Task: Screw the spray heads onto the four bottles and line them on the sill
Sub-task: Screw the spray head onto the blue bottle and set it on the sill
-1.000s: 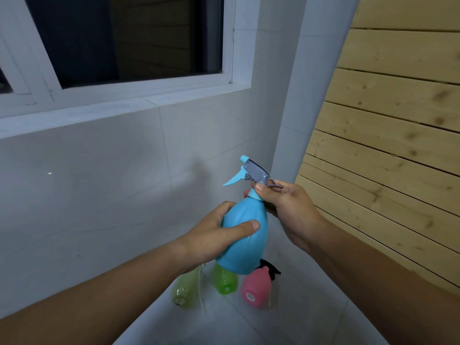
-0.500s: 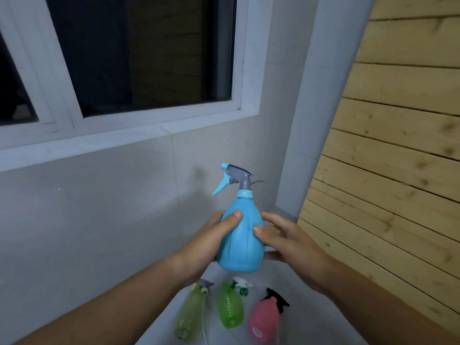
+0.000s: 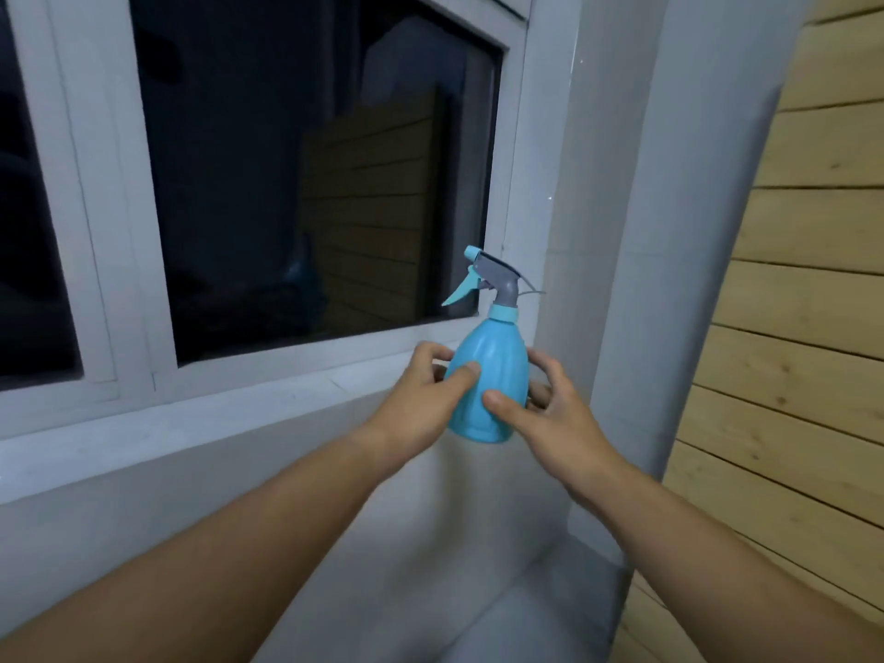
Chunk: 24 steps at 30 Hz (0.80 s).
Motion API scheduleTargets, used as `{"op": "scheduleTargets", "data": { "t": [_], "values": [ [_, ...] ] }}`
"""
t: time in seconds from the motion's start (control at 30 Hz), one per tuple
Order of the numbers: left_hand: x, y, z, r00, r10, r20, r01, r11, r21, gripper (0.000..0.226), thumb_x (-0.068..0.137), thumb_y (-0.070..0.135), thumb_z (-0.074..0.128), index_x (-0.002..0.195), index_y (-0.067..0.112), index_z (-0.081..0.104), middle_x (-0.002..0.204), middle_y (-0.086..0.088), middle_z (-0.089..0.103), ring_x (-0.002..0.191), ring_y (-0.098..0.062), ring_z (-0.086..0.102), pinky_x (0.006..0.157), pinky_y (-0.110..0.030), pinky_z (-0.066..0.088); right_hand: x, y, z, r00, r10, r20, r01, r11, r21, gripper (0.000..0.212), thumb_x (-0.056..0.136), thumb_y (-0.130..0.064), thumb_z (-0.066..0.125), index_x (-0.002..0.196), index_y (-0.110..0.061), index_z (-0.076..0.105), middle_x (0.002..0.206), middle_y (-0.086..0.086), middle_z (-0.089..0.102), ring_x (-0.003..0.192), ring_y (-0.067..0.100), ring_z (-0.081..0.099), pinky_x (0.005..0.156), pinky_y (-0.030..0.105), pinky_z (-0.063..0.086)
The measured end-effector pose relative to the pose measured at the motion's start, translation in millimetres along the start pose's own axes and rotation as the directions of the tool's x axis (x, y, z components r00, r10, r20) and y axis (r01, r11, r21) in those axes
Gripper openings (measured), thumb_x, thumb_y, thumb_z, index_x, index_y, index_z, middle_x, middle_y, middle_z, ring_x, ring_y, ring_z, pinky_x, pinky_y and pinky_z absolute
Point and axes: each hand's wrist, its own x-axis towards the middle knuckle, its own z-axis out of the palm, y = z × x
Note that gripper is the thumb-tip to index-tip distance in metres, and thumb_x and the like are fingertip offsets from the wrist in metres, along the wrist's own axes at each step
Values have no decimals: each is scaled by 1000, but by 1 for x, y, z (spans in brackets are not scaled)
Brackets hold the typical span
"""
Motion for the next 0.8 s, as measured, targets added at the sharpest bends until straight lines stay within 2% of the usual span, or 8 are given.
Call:
{"op": "scheduleTargets", "data": {
  "t": [0.07, 0.17, 0.3, 0.47, 0.57, 0.67, 0.8],
  "values": [
    [32, 10, -5, 999, 30, -22, -28, 998, 53, 30, 99, 39, 58, 123, 23, 53, 112, -8, 67, 99, -20, 67, 78, -30, 55, 39, -2, -1, 1000, 5, 0, -5, 999, -46, 76, 68, -50, 80, 130, -34, 38, 126, 4, 66, 105, 20, 68, 90, 40, 57],
    [72, 16, -11, 997, 32, -65, -26, 995, 93, 30, 99, 33, 60, 126, 20, 56, 109, -5, 67, 95, -16, 66, 75, -29, 55, 87, -1, 0, 1000, -9, 2, 10, 996, -89, 66, 78, -40, 77, 132, -30, 39, 132, 3, 58, 109, 21, 64, 92, 40, 56],
    [113, 6, -16, 991, 31, -127, -13, 991, 136, 31, 99, 23, 61, 130, 19, 57, 110, -3, 66, 98, -17, 66, 86, -34, 56, 133, 2, 4, 1000, 17, 9, -15, 990, -139, 65, 85, -34, 72, 142, -28, 41, 130, 7, 54, 114, 24, 58, 100, 45, 51],
    [140, -11, -17, 974, 71, -217, -36, 987, 160, 24, 98, 17, 64, 119, 22, 57, 106, -1, 63, 93, -15, 64, 91, -38, 59, 165, 14, 14, 998, 56, 35, -51, 990, -131, 62, 89, -24, 68, 144, -26, 39, 133, 7, 55, 118, 26, 58, 103, 48, 49],
    [150, -18, -15, 962, 83, -261, -40, 985, 165, 20, 97, 16, 65, 111, 26, 54, 107, -1, 62, 94, -18, 66, 86, -36, 60, 175, 22, 16, 998, 59, 8, -57, 990, -130, 59, 90, -23, 66, 141, -26, 37, 137, 6, 55, 118, 26, 58, 102, 47, 50],
    [155, -24, -11, 954, 72, -290, -33, 990, 139, 20, 98, 16, 64, 111, 26, 53, 109, -3, 62, 86, -15, 63, 76, -31, 56, 181, 28, 16, 998, 64, 6, -63, 989, -131, 55, 91, -21, 63, 140, -25, 38, 139, 6, 55, 118, 26, 59, 99, 43, 51],
    [157, -29, -8, 959, 36, -282, -1, 992, 124, 20, 99, 16, 61, 114, 24, 53, 112, -6, 61, 91, -21, 63, 84, -36, 58, 188, 33, 20, 997, 79, -11, -80, 983, -163, 53, 94, -17, 55, 145, -24, 39, 139, 8, 52, 119, 27, 57, 102, 46, 50]
  ]
}}
